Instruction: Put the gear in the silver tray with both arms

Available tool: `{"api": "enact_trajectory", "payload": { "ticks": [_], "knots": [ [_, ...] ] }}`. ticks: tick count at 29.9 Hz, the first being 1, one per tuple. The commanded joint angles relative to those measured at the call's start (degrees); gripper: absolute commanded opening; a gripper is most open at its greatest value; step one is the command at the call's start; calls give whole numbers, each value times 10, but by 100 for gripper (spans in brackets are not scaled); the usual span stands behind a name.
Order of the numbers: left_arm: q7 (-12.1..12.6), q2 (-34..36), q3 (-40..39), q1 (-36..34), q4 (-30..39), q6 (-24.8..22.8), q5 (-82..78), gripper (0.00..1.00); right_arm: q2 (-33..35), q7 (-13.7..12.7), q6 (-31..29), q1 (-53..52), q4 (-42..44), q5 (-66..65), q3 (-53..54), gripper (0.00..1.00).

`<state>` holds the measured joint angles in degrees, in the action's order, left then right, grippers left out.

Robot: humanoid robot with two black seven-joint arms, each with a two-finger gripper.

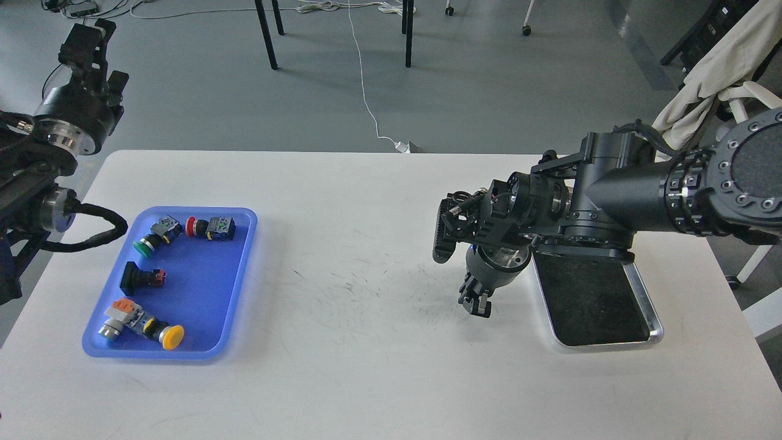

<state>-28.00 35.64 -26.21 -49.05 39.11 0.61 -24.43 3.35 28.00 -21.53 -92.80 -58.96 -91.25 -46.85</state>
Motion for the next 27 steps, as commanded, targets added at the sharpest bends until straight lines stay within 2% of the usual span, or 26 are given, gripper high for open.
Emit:
{"api": "enact_trajectory", "payload": {
  "ticks": [1, 9, 17, 27],
  "knots": [
    [0, -5, 1, 0, 0, 1, 0, 98, 43, 0, 1, -35, -18, 2, 1, 1],
    [0, -8, 2, 0, -3, 1, 0, 98, 152, 0, -6, -62, -57, -5, -3, 1],
    [0, -15, 2, 5, -18, -2, -1, 98, 242, 0, -6, -62, -62, -7, -36, 1],
    [0, -16, 2, 5, -18, -2, -1, 98, 274, 0, -4, -34, -72, -16, -65, 1]
  ]
}}
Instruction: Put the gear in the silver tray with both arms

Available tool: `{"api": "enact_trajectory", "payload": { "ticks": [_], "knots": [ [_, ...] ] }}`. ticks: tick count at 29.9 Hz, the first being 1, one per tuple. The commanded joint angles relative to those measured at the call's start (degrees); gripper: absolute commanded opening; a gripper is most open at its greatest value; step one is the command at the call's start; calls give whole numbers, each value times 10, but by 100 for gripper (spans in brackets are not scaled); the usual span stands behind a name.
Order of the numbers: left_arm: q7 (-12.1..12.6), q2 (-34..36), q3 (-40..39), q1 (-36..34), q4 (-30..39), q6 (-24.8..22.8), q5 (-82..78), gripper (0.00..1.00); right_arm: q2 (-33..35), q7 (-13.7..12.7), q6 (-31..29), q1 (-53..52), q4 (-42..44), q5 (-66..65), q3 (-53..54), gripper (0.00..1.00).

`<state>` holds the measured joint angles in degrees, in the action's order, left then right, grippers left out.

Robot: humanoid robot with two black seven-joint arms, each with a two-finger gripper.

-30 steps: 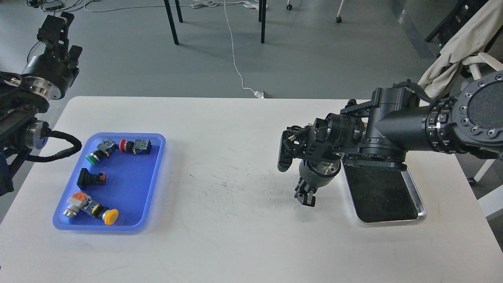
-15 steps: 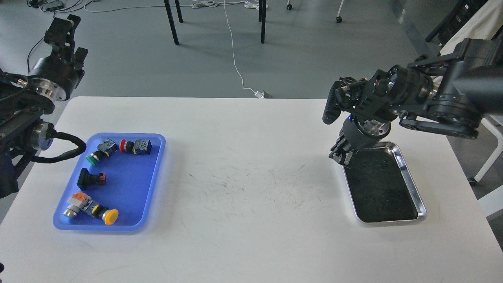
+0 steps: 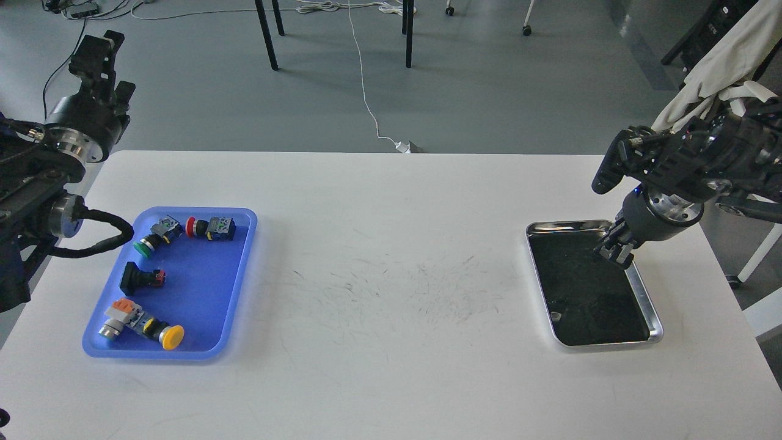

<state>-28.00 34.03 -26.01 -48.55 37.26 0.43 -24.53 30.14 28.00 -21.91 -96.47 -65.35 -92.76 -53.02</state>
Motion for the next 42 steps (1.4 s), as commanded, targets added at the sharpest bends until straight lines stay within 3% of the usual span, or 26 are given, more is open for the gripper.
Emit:
{"api": "enact_trajectory", "payload": {
  "ticks": [1, 11, 18, 26, 31, 35, 42],
  "knots": [
    [0, 0, 0, 0, 0, 0, 0, 98, 8, 0, 0, 3, -15, -2, -5, 2],
    [0, -4, 0, 1, 0, 0, 0, 98, 2, 0, 0, 2, -37, -23, -12, 4],
    [0, -4, 0, 6, 0, -1, 1, 98, -2, 0, 0, 8, -31, -23, -10, 31],
    [0, -4, 0, 6, 0, -2, 1, 98, -3, 0, 0, 1, -29, -15, -4, 37],
    [0, -4, 0, 6, 0, -2, 1, 98, 4, 0, -2, 10, -27, -2, 78, 52],
    [0, -4, 0, 8, 0, -2, 1, 98, 4, 0, -4, 16, -1, 67, 149, 69],
    [0, 1, 1, 14, 0, -2, -1, 98, 11, 0, -2, 27, 10, 245, 174, 79]
  ]
}}
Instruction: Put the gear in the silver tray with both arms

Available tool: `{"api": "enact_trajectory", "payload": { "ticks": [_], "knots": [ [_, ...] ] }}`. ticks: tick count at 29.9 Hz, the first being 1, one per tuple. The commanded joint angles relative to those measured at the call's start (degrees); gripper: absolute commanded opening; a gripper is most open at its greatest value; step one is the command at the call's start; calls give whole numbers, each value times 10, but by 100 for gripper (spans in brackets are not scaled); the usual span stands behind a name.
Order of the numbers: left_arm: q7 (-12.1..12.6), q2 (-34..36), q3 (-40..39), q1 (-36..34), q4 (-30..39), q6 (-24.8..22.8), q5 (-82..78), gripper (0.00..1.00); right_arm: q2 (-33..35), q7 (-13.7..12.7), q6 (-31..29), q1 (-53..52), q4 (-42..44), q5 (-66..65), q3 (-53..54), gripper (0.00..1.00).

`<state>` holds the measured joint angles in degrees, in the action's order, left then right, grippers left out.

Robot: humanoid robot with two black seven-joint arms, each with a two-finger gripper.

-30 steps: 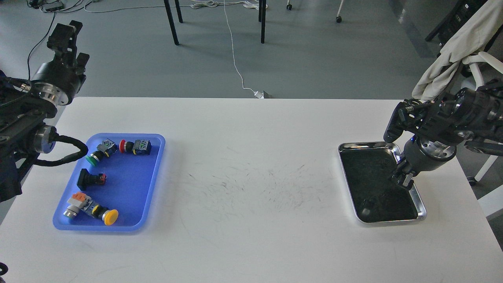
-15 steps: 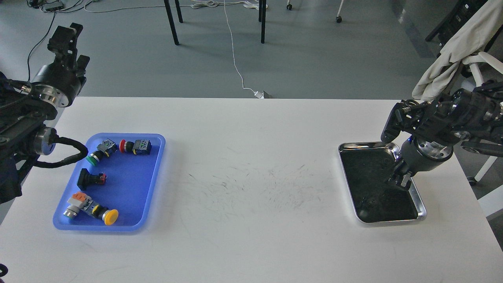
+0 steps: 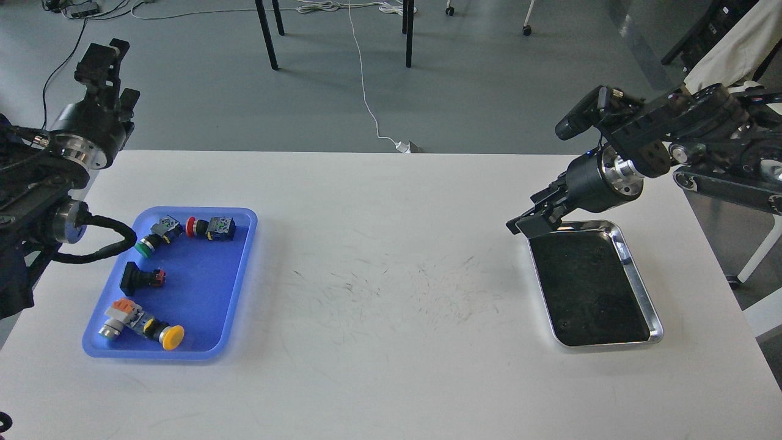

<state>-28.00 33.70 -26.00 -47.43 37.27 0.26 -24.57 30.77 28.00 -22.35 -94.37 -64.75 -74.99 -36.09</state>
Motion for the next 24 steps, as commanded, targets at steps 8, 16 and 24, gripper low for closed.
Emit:
{"api": "enact_trajectory", "payload": {
  "ticks": [8, 16, 24],
  "knots": [
    [0, 9, 2, 3, 1, -8, -4, 98, 66, 0, 18, 55, 6, 190, 107, 81],
    [0, 20, 9, 3, 1, -39, -2, 98, 125, 0, 64, 161, 7, 301, 309, 83],
    [0, 21, 5, 3, 1, -77, 3, 98, 146, 0, 156, 228, 14, 472, 354, 91]
  ]
}}
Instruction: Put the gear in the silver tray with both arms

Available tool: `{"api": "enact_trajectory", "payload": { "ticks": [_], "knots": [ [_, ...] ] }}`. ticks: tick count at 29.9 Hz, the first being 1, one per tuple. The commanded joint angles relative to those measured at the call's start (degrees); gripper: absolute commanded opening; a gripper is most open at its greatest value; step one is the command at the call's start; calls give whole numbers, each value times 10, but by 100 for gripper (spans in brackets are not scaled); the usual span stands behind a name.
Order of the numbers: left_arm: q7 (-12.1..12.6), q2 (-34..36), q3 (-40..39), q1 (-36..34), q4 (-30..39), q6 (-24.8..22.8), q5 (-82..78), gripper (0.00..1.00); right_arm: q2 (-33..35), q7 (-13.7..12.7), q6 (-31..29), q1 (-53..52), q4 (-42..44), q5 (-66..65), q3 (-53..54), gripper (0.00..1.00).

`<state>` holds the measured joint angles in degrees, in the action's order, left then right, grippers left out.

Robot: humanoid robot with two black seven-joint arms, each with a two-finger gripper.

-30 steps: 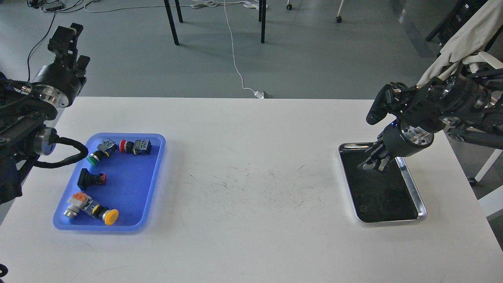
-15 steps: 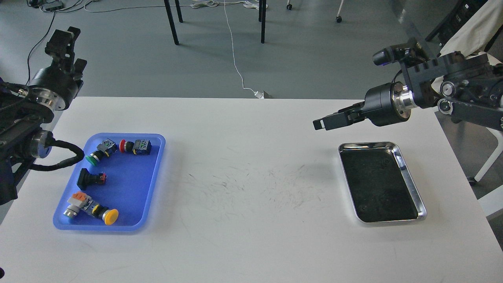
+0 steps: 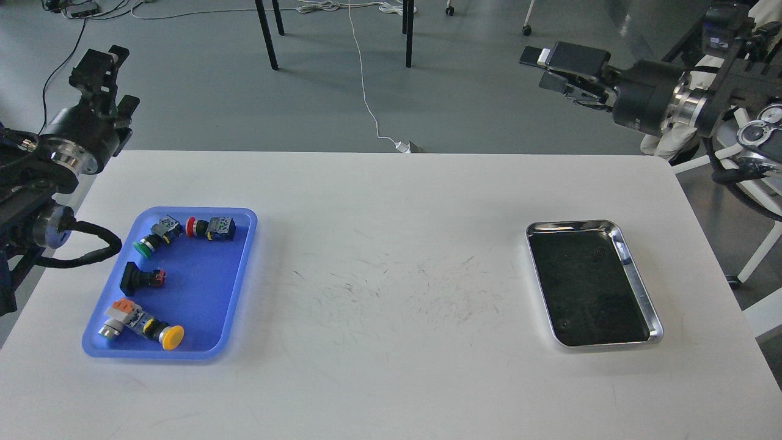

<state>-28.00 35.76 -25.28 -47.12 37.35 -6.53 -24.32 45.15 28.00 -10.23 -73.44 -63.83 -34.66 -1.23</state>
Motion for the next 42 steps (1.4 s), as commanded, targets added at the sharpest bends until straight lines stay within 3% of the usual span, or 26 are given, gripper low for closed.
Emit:
{"api": "enact_trajectory", "payload": {
  "ticks": [1, 8, 10, 18, 22, 24, 26, 30, 31, 42],
  "knots": [
    [0, 0, -4, 0, 0, -10, 1, 98, 2, 0, 48, 26, 6, 98, 5, 93],
    [0, 13, -9, -2, 6, -47, 29, 98, 7, -7, 84, 70, 8, 244, 14, 95],
    [0, 12, -3, -2, 5, -54, 31, 98, 7, -12, 72, 91, 7, 273, 26, 100],
    [0, 34, -10, -10, 8, -86, 38, 98, -2, -25, 38, 137, 6, 296, 55, 100],
    [0, 34, -21, -9, 9, -124, 63, 98, -30, -86, 50, 141, 9, 303, 74, 100],
    [0, 35, -25, -7, 10, -144, 92, 98, -38, -101, 49, 159, 9, 322, 97, 100],
    [26, 32, -35, -6, 4, -159, 144, 98, -46, -102, 46, 179, 15, 333, 124, 100],
    [120, 20, -47, -1, 4, -181, 254, 98, -66, -104, 41, 211, 25, 352, 176, 100],
    [134, 12, -46, 0, 3, -176, 262, 98, -72, -104, 41, 218, 25, 362, 187, 100],
    [138, 15, -47, 10, 11, -185, 276, 98, -133, -111, 36, 244, 66, 441, 272, 100]
  ]
}}
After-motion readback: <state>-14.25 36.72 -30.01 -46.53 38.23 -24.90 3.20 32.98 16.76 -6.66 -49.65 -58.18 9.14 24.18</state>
